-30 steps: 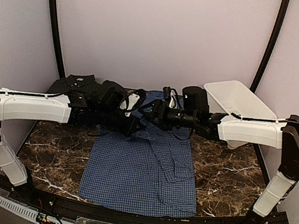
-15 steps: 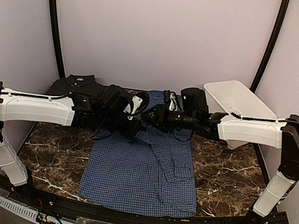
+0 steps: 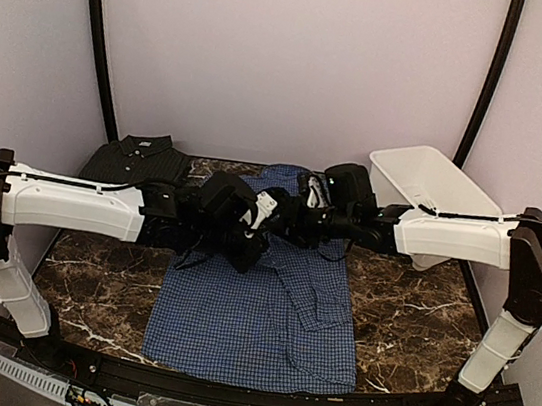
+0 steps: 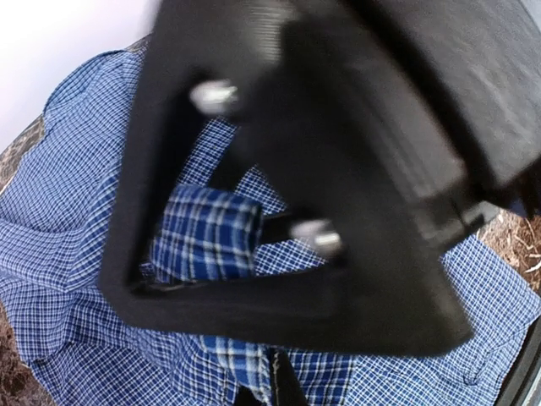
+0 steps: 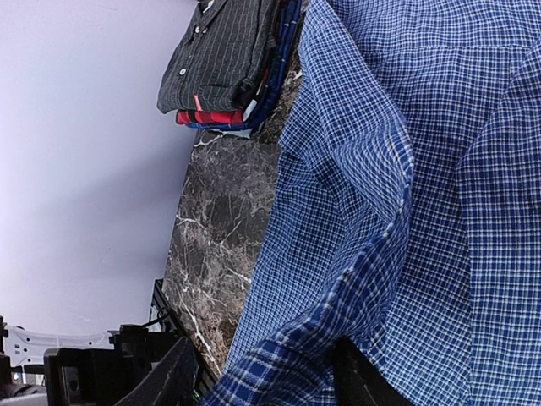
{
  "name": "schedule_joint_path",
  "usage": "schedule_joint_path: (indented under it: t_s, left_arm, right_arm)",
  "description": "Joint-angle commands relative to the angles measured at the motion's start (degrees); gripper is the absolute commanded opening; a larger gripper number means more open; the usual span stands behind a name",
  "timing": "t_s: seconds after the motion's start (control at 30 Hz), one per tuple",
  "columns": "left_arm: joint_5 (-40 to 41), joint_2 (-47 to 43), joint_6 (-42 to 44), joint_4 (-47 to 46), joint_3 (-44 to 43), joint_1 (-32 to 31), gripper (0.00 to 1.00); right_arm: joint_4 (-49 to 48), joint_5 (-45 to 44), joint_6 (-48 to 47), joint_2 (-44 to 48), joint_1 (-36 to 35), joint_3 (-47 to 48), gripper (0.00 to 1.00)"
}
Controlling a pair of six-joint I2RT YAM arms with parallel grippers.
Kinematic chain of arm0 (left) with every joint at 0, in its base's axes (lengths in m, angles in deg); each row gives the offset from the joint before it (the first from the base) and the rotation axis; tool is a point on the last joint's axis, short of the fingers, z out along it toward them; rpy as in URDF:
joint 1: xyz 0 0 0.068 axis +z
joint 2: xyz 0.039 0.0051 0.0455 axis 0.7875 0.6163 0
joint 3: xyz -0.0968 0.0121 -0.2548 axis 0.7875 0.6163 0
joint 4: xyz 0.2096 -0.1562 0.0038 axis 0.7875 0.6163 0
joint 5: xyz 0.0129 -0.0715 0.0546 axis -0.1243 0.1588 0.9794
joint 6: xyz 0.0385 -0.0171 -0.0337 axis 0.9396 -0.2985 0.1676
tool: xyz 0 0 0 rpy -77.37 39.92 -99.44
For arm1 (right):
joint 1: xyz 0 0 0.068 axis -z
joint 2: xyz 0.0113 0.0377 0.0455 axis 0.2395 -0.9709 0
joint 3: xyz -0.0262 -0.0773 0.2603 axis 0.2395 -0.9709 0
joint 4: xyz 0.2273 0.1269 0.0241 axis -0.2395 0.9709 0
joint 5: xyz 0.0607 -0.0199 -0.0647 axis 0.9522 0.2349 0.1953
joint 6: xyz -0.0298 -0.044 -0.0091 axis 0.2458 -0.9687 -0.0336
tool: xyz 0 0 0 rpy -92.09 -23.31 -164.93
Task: Fold and stack the long sleeve shirts
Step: Pass from the left arm to the right
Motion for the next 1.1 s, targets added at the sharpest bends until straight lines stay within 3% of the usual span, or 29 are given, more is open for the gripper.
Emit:
schedule_joint_path:
  t_s: [0.0, 0.17, 0.3, 0.43, 0.53, 0.67, 0.83, 1.07]
  left_arm:
    - [2.77, 1.47, 2.84, 1.48, -2.17, -1.53, 0.0]
    - [5.49, 1.92, 2.37, 0.8, -2.43, -1.71, 0.0]
    - [6.85, 1.86, -0.2, 1.24, -2.39, -1.71, 0.0]
    - [5.89, 1.97, -3.46, 3.18, -3.08, -1.62, 0.09]
    - [6.31, 2.32, -7.14, 7.89, -4.95, -1.47, 0.24]
    - [8.23, 2.35, -16.23, 19.7, -8.86, -1.12, 0.33]
    - [6.69, -0.21, -29.69, 32.15, -7.82, -0.65, 0.35]
    - [0.52, -10.37, -44.57, 38.08, 7.07, -0.61, 0.35]
  right_arm:
    - [0.19, -1.49, 0.28, 1.47, 0.31, -0.99, 0.52]
    - [0.75, -2.27, 0.1, 2.37, 0.32, -2.65, 0.44]
    - [1.11, -3.39, -0.67, 3.39, 0.29, -3.98, 0.22]
    - [0.79, -4.25, -1.94, 3.58, 0.27, -4.0, 0.0]
    - [1.21, -5.28, -4.92, 3.55, 0.31, -2.7, 0.0]
    - [3.15, -9.09, -9.94, 3.93, 0.31, -0.11, 0.0]
    - [4.6, -11.06, -15.52, 3.46, 0.42, 4.26, 0.0]
    - [5.35, -9.25, -20.24, 1.24, 0.79, 9.09, 0.0]
